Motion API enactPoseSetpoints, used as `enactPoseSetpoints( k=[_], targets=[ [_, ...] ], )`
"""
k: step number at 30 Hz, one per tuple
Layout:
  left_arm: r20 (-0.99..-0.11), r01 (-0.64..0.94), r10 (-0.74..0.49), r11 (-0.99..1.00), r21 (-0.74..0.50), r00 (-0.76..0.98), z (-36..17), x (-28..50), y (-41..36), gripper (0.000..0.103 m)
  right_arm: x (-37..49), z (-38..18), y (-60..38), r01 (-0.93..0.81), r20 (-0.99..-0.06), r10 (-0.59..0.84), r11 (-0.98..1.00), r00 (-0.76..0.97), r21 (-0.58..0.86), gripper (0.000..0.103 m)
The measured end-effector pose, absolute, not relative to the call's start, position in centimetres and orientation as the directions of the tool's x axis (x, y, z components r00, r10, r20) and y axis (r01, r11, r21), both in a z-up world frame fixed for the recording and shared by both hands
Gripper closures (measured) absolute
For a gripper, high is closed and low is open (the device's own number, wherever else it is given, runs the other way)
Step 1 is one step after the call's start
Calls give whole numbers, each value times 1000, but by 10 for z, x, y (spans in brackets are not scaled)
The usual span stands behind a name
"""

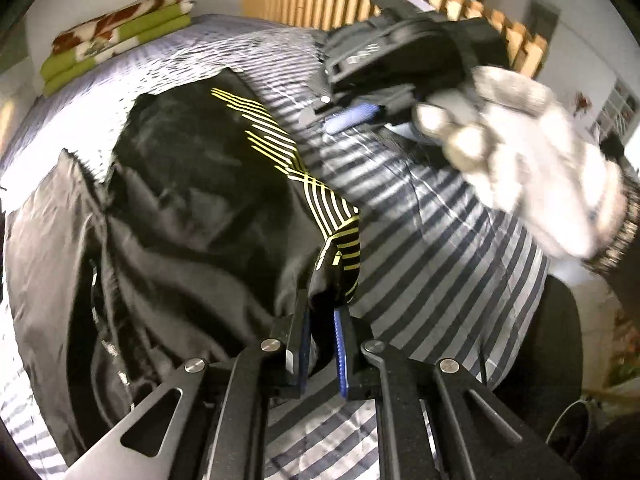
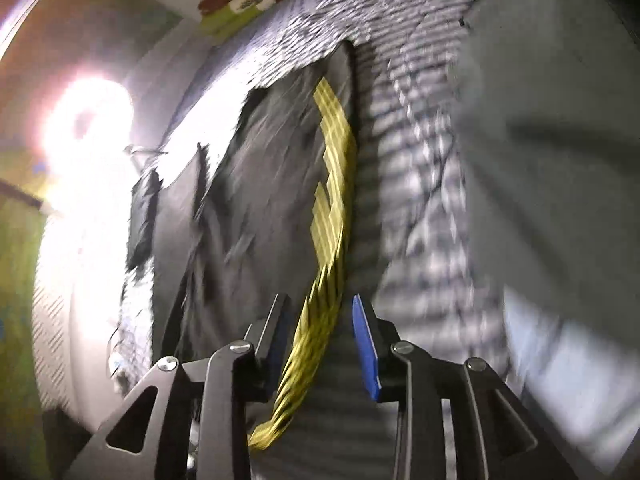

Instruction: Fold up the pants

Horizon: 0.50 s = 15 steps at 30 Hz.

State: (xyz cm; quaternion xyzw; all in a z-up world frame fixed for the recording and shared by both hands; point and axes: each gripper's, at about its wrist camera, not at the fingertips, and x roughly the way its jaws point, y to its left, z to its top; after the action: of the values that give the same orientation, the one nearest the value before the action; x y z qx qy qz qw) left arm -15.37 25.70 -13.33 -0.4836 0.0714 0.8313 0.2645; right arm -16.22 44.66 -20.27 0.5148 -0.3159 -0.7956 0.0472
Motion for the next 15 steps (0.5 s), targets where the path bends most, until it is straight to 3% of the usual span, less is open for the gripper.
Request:
enactPoseSetpoints(
  k=[10, 15],
  targets=[
    [-808, -404, 435, -873, -271, -397, -119, -157, 216, 94, -268, -234, 467, -369, -848, -304, -799, -434, 475, 70],
    [-793, -415, 464, -860, -296, -395, -115, -147, 212, 94, -296, -246, 484, -421, -820, -315, -737, -478, 528, 70]
  ],
)
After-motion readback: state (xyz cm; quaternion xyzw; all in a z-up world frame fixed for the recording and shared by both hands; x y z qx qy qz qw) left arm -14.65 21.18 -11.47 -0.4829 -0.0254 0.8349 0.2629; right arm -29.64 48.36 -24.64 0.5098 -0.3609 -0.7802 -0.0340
